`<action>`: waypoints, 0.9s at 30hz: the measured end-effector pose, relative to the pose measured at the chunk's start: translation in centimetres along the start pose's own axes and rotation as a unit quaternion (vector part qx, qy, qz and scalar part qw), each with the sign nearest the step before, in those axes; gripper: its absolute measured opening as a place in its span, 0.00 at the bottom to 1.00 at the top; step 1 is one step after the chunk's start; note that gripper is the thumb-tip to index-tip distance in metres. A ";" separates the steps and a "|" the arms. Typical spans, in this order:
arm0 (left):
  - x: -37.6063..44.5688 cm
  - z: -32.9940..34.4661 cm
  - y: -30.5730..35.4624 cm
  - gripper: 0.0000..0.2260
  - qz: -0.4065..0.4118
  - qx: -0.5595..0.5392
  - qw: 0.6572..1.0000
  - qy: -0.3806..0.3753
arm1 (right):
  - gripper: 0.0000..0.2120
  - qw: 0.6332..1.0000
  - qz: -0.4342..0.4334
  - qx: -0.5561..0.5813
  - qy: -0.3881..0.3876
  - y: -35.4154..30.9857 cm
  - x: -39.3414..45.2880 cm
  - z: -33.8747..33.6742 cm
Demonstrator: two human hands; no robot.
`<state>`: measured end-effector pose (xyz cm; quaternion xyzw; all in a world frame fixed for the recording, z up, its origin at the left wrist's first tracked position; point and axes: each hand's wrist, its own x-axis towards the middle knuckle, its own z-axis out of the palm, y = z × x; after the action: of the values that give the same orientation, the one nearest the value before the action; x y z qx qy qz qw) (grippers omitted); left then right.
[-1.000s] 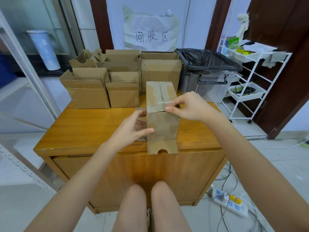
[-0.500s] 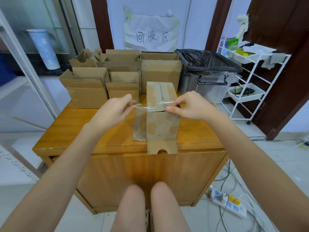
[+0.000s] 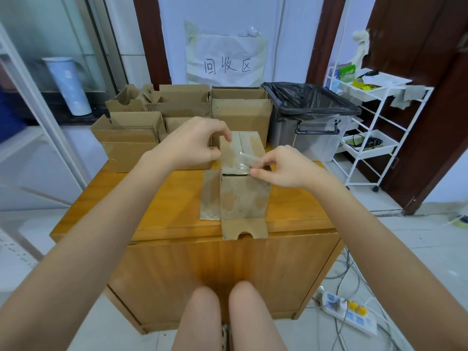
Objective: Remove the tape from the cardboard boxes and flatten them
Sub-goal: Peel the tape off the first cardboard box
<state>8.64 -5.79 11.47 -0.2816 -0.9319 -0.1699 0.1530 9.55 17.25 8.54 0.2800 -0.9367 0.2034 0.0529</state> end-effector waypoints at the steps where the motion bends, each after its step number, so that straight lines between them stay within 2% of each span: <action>1: 0.2 0.1 0.1 0.15 -0.011 -0.017 1.000 0.007 | 0.11 1.000 0.002 0.003 -0.003 0.0 0.0 0.0; 5: 1.0 -0.1 1.0 0.12 -0.028 -0.096 0.994 0.042 | 0.07 1.000 0.012 0.017 -0.005 0.0 0.0 0.1; 8: 1.7 -0.4 1.7 0.12 -0.021 -0.119 0.992 0.035 | 0.12 1.000 0.017 0.019 0.002 0.1 0.2 0.3; 10: 2.1 -0.2 2.1 0.13 -0.030 -0.137 0.988 0.059 | 0.16 1.000 0.002 0.020 0.012 0.3 0.2 0.4; 13: 2.7 0.3 2.3 0.17 -0.094 -0.239 0.961 0.100 | 0.25 0.997 0.021 0.066 0.031 0.4 0.0 0.4; 16: 2.5 0.9 1.8 0.16 -0.134 -0.365 0.920 0.055 | 0.22 0.993 0.060 0.103 0.026 0.5 -0.2 0.3; 19: 1.5 1.7 1.7 0.17 -0.101 -0.438 0.893 -0.035 | 0.23 0.990 0.071 0.117 0.040 0.7 0.2 0.7; 22: 0.9 2.9 2.0 0.17 -0.078 -0.416 0.904 -0.056 | 0.21 0.985 0.088 0.134 0.056 1.0 0.4 0.9; 27: 1.2 5.2 2.6 0.10 -0.110 -0.352 0.929 0.030 | 0.20 0.979 0.100 0.165 0.067 1.2 0.3 0.9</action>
<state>8.16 -1.09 7.83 -0.2081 -0.8322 -0.5112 0.0528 8.69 17.65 7.33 0.1754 -0.9078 0.3779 0.0481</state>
